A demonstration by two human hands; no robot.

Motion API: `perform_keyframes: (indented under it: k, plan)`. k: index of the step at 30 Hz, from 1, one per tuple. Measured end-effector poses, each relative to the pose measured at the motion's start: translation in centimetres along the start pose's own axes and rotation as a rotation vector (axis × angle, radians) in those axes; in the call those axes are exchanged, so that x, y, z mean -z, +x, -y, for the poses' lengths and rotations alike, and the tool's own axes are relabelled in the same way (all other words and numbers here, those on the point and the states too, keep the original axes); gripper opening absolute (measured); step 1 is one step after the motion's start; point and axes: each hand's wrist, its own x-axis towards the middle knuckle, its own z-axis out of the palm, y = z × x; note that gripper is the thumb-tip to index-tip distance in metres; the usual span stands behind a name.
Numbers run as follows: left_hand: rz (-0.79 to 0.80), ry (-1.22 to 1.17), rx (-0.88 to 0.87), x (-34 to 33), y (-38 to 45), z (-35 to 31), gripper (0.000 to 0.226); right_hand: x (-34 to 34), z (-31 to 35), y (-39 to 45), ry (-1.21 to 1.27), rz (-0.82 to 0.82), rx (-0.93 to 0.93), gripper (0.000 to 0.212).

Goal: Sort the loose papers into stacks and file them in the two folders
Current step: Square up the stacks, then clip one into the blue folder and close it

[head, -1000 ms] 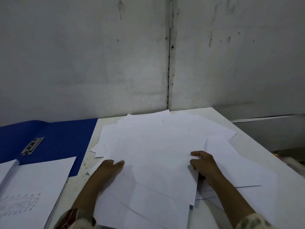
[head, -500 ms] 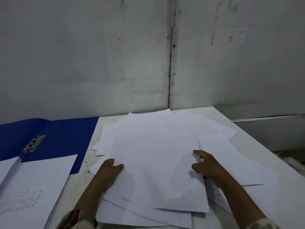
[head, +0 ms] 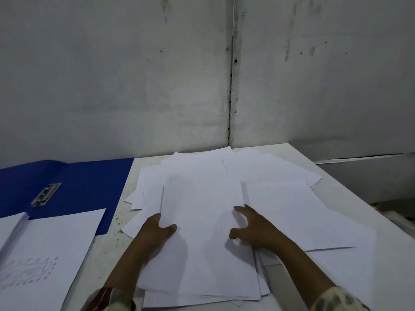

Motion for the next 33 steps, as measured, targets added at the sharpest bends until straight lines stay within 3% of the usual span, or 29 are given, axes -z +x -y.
perform_keyframes:
  k: [3,6,11,18,25,30,33]
  plan:
    - [-0.071,-0.019,-0.001,0.5,0.0,0.5,0.053,0.3,-0.9,0.6,0.073,-0.241,-0.019,0.061]
    - [-0.153,0.006,-0.004,1.4,-0.1,1.1,0.048,0.4,-1.5,1.0,-0.107,-0.378,-0.009,0.053]
    - [-0.228,0.090,0.012,3.0,0.1,2.2,0.054,0.1,-0.9,2.3,-0.328,-0.235,-0.064,0.074]
    - [-0.225,0.145,0.025,3.0,-0.3,2.9,0.057,0.8,1.4,4.1,-0.418,-0.065,-0.119,0.081]
    - [-0.214,0.094,0.007,3.2,-0.5,3.6,0.058,1.2,2.1,4.6,-0.230,0.004,-0.002,0.037]
    - [-0.265,-0.015,-0.015,3.8,-0.8,3.7,0.057,2.0,0.1,4.2,0.056,-0.208,0.046,0.012]
    - [-0.325,-0.085,-0.048,4.4,-0.8,3.9,0.053,3.1,-1.6,3.2,0.308,-0.414,-0.059,0.008]
